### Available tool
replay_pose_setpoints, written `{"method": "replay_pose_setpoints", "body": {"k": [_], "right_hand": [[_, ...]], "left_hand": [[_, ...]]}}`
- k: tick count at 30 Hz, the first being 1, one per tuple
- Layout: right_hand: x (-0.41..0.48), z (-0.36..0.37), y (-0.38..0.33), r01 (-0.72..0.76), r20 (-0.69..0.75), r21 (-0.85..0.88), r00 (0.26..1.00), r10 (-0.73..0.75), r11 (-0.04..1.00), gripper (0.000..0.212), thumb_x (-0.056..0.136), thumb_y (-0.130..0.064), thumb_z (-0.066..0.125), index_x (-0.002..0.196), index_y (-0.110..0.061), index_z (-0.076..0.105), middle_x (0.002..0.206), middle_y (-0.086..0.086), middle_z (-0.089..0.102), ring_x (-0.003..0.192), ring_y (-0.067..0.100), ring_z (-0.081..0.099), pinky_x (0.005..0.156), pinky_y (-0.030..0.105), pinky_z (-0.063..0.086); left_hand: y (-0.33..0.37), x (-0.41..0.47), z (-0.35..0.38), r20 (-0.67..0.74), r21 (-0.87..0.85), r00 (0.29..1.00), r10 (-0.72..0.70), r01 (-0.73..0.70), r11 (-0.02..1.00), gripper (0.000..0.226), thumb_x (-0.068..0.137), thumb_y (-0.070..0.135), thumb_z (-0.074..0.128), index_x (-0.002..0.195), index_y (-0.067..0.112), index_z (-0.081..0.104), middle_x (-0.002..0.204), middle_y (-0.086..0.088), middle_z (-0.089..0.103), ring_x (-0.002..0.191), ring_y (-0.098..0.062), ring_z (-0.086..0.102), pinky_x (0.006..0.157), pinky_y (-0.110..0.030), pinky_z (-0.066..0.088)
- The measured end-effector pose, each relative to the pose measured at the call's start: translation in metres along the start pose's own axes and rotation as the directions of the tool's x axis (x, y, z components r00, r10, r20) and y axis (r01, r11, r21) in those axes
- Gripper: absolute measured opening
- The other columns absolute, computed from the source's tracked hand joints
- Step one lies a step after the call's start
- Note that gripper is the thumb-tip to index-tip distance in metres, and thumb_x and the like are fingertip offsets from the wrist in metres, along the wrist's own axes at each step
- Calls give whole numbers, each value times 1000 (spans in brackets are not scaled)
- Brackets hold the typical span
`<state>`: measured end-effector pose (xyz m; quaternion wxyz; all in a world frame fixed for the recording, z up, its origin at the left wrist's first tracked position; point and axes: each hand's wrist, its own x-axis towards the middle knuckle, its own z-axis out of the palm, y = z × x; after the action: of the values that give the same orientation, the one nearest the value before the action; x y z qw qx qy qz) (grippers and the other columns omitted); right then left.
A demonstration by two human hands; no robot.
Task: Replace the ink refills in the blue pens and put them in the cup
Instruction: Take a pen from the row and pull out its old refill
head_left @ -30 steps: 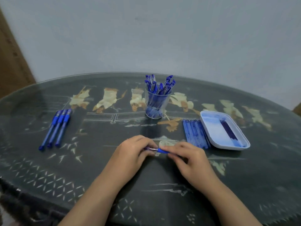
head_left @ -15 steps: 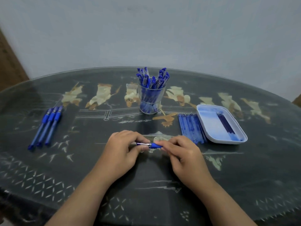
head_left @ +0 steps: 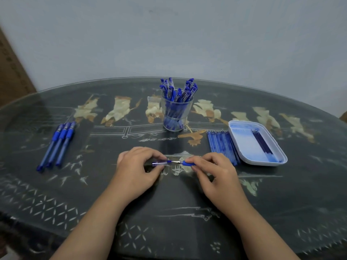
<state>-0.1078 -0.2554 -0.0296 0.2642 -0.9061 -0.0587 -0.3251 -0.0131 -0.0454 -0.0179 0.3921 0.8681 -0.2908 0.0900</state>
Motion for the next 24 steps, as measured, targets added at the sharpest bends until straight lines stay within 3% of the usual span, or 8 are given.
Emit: {"method": "replay_pose_setpoints", "body": {"k": [6,9,13,17,19,21,24], "right_hand": [[1,0,-1,2,8,20,1000,-2,1000,25,93,-26,58,112,-31,73,85,-7,56,82,14,56,74,39,49],[1,0,-1,22,15,33,1000,-23,999,26,93,-27,58,115,-31,72,86,-8,55,82,13,56,74,36,49],[1,2,-5,80,2,40,997,-80,996,28,92,-18,64,117,-29,72,87,-7,55,81,14,56,72,35,50],[1,2,-5,108,-27,30,994,-107,994,27,92,-14,65,115,-26,73,89,-3,54,82,16,55,71,34,48],[1,1,-4,108,-44,31,993,-106,994,26,93,-16,63,116,-25,73,88,-3,54,81,17,55,71,34,47],[2,1,-5,106,-60,36,993,-104,994,25,94,-18,62,117,-24,72,88,-1,54,80,18,55,70,34,47],[2,1,-5,110,-55,45,993,-108,993,26,94,-18,62,118,-24,72,88,-1,54,81,19,56,71,35,48]], "left_hand": [[2,0,1,3,-16,998,68,-68,998,27,71,59,59,94,46,66,96,29,66,104,4,56,99,-47,39],[8,-2,2,-11,-48,991,134,-134,990,33,72,60,60,100,43,66,99,28,64,107,7,53,101,-36,31],[10,-2,3,-31,-46,985,167,-169,985,21,79,54,56,84,35,65,85,20,65,96,6,54,94,-28,26],[13,-3,5,-39,57,984,176,-173,983,23,92,50,42,74,39,51,72,22,54,84,6,49,90,-30,27],[14,-4,4,-38,51,988,150,-148,988,25,93,57,36,79,44,52,76,26,54,91,8,49,91,-29,25],[16,-4,2,-41,2,990,137,-137,991,27,87,65,43,93,44,60,90,30,59,102,11,49,95,-24,23],[16,-3,4,-14,-54,988,156,-157,986,22,83,58,53,97,42,59,101,26,61,105,6,52,99,-26,26]]}}
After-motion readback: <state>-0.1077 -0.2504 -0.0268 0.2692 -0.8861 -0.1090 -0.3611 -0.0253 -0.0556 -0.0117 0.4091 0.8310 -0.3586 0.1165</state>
